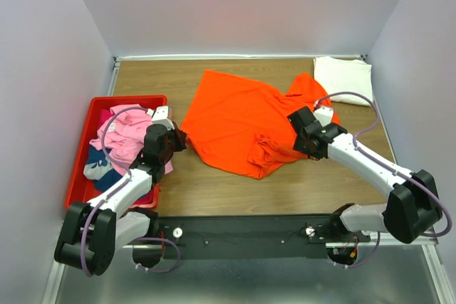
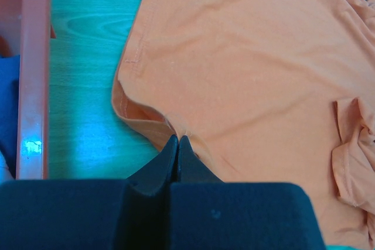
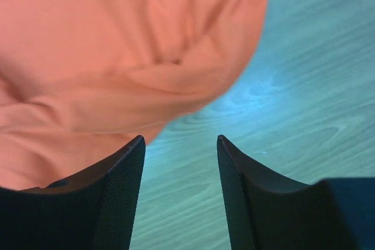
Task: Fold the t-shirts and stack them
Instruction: Fold the tshirt
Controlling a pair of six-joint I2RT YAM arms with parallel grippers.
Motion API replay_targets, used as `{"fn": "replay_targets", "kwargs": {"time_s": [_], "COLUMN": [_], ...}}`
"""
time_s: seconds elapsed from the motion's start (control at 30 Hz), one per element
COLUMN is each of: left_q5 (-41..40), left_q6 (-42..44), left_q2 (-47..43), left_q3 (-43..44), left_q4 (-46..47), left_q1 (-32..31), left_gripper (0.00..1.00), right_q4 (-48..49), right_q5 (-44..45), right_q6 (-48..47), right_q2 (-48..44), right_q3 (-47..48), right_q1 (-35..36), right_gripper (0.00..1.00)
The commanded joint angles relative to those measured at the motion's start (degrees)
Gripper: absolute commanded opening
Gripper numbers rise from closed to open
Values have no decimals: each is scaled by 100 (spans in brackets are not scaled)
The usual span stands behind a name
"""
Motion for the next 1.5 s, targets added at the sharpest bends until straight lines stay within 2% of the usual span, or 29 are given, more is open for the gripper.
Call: {"fn": "replay_targets", "kwargs": {"time_s": [0.0,0.33,0.5,0.6,0.7,0.8,0.83,0.93,1.07,1.2,1.47], "left_q5": [-26,-52,-44,-52,-61,-61,-61,-70,-70,-70,-79], "left_q6": [64,55,64,64,55,47,55,55,55,55,47], "left_q2": [45,1,10,1,10,1,-8,-17,-17,-26,-61], "left_q3": [-18,-53,-44,-45,-45,-45,-53,-45,-53,-62,-80], "left_q4": [129,129,129,129,129,129,120,120,120,120,120], "left_q1": [28,36,28,28,28,28,28,28,28,28,28], "left_gripper": [0,0,0,0,0,0,0,0,0,0,0], "right_q4": [333,1519,1766,1802,1819,1802,1793,1758,1460,635,-534], "right_q5": [-330,-955,-1140,-1202,-1254,-1316,-1325,-1369,-1404,-835,-516], "right_q6": [-67,-419,-498,-489,-498,-507,-516,-568,-674,-771,-753], "right_q2": [-203,473,763,869,869,738,677,422,140,-193,-501], "right_q3": [-492,-924,-951,-1003,-1065,-1188,-1258,-1381,-1399,-909,-46], "right_q1": [-289,-764,-905,-975,-1037,-1081,-1090,-1160,-1283,-1327,-1380], "right_gripper": [57,56,56,52,40,24,14,3,0,1,2]}}
